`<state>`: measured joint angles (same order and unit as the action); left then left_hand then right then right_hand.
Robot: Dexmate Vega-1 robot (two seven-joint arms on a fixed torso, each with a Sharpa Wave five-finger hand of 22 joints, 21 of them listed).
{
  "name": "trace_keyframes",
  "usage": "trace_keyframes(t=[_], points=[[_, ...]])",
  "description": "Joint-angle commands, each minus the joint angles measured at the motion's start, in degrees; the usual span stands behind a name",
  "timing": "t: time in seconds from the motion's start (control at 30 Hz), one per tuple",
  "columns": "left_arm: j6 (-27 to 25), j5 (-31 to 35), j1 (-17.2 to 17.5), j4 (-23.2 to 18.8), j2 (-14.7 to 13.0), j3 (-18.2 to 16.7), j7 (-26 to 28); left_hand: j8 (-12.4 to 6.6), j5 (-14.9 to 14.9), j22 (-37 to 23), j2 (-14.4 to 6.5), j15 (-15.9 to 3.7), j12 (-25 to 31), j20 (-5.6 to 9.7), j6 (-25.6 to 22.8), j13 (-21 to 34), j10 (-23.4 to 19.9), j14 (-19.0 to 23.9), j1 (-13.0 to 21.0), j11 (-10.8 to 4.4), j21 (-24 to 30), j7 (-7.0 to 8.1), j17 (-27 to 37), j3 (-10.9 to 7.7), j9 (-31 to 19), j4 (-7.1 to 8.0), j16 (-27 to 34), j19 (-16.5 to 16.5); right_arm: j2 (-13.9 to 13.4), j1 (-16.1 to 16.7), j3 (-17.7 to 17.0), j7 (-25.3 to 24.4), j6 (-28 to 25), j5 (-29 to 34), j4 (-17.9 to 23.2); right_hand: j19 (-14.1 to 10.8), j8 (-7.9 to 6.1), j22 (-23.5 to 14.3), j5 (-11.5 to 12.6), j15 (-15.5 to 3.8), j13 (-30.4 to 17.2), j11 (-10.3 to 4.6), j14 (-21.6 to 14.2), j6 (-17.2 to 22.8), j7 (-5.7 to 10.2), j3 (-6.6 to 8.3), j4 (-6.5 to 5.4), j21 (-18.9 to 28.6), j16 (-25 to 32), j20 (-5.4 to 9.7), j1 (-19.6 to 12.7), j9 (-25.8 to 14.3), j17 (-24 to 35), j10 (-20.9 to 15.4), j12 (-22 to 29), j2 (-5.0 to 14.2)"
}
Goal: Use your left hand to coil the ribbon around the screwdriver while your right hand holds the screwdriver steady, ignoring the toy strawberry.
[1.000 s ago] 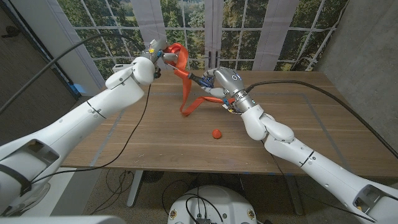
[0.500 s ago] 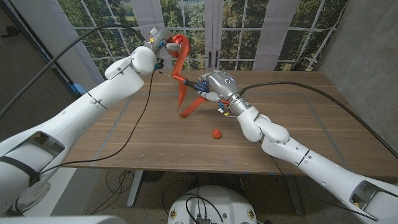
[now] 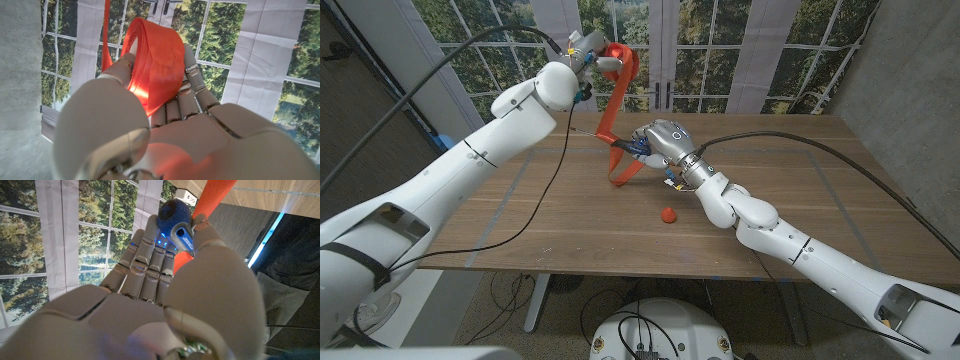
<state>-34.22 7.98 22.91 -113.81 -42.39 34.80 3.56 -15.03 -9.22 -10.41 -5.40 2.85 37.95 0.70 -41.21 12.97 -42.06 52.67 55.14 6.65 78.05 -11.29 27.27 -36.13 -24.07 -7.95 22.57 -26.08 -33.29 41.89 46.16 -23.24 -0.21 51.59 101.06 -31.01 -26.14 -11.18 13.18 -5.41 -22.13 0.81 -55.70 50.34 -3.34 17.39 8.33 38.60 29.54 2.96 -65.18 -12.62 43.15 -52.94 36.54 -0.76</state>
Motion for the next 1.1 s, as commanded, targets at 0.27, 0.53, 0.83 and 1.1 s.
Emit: trace_keyframes(t=[0.27, 0.53, 0.83, 1.1], points=[[3.7, -4.1, 2.6, -5.7, -0.8, -4.1, -1.5, -0.04, -0.5, 0.1, -5.2, -13.24, 3.1, -0.03, -11.4, 9.1, -14.2, 10.2, 4.0, -14.16, 0.5, 7.24, 0.2, -2.0, -0.2, 1.52, -0.2, 0.3, 2.4, -3.5, 2.5, 3.7, -4.3, -0.6, -5.9, 0.4, -0.06, -0.1, 0.6, -7.03, -2.6, -3.9, -3.4, 7.2, 6.69, 0.4, -0.11, 0.6, -0.3, -0.16, -7.3, -0.4, 0.1, -4.4, -0.2, 7.84], [6.5, -6.0, 4.7, -8.1, -2.0, -5.4, -1.9, 0.04, -0.5, 0.1, -5.2, -13.18, 3.0, -0.04, -11.4, 9.1, -14.2, 10.3, 3.9, -14.07, 0.5, 7.25, 0.3, -2.02, -0.3, 1.49, -0.2, 0.3, 3.5, -4.2, 2.3, 4.3, -6.4, -3.6, -7.6, 0.4, -0.03, -0.1, 0.6, -7.05, -2.8, -3.99, -3.4, 7.3, 6.67, 0.38, -0.11, 0.9, -0.4, -0.19, -7.4, -0.4, 0.3, -4.5, -0.3, 7.87], [10.3, -12.8, 7.3, -8.5, -2.8, -7.8, -5.1, 0.15, -0.5, 0.1, -5.2, -13.1, 3.0, -0.02, -11.4, 9.3, -14.2, 10.2, 3.8, -14.04, 0.6, 7.26, 0.3, -2.05, -0.3, 1.49, -0.4, 0.3, 4.6, -3.9, 1.8, 0.5, -11.8, -3.6, -7.6, 0.5, 0.04, 0.0, 0.6, -6.93, -2.8, -3.91, -3.6, 7.2, 6.35, 0.29, -0.25, 1.1, -0.5, -0.26, -7.3, -0.4, 0.4, -4.5, -0.4, 7.96], [12.8, -14.7, 10.4, -11.2, -4.9, -10.0, -4.3, 0.24, -0.5, 0.1, -5.2, -13.14, 2.9, -0.05, -11.5, 9.3, -14.3, 10.3, 3.8, -14.03, 0.7, 7.3, 0.4, -2.08, -0.3, 1.41, -0.5, 0.4, 3.9, -4.6, 0.1, -0.5, -13.0, -6.2, -6.8, 0.6, 0.08, 0.0, 0.7, -6.87, -2.8, -3.86, -3.7, 7.3, 6.38, 0.24, -0.26, 1.3, -0.6, -0.29, -7.3, -0.4, 0.4, -4.7, -0.5, 7.93]])
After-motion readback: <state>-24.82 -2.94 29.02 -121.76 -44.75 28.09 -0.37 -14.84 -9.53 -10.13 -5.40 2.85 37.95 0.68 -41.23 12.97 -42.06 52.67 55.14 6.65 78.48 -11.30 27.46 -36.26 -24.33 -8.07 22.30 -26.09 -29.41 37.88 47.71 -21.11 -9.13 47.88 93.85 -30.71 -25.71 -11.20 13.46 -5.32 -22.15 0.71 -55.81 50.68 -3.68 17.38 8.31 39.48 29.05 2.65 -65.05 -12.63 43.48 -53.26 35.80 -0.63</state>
